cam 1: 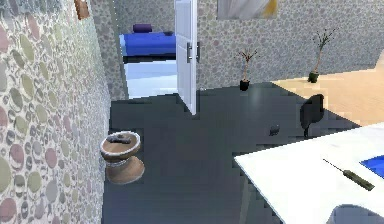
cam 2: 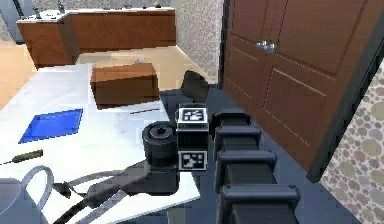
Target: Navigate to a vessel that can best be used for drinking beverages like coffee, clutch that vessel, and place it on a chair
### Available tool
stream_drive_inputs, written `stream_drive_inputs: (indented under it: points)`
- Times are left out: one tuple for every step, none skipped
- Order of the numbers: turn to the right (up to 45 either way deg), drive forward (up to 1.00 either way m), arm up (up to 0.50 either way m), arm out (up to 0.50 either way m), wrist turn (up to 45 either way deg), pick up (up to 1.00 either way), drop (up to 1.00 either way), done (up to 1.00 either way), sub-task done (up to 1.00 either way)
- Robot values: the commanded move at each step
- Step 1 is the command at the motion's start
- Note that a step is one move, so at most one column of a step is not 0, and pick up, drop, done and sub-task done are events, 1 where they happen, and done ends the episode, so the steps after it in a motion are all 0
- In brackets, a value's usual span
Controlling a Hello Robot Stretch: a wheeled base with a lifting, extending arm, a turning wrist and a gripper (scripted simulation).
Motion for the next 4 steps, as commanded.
stream_drive_inputs:
  points:
    - [0.0,0.0,-0.22,0.0,0.0,0.0,0.0,0.0,0.0]
    - [0.0,0.0,-0.32,0.0,0.0,0.0,0.0,0.0,0.0]
    - [0.0,0.0,0.0,0.0,0.0,0.0,1.0,0.0,0.0]
    - [0.0,0.0,0.1,0.0,0.0,0.0,0.0,0.0,0.0]
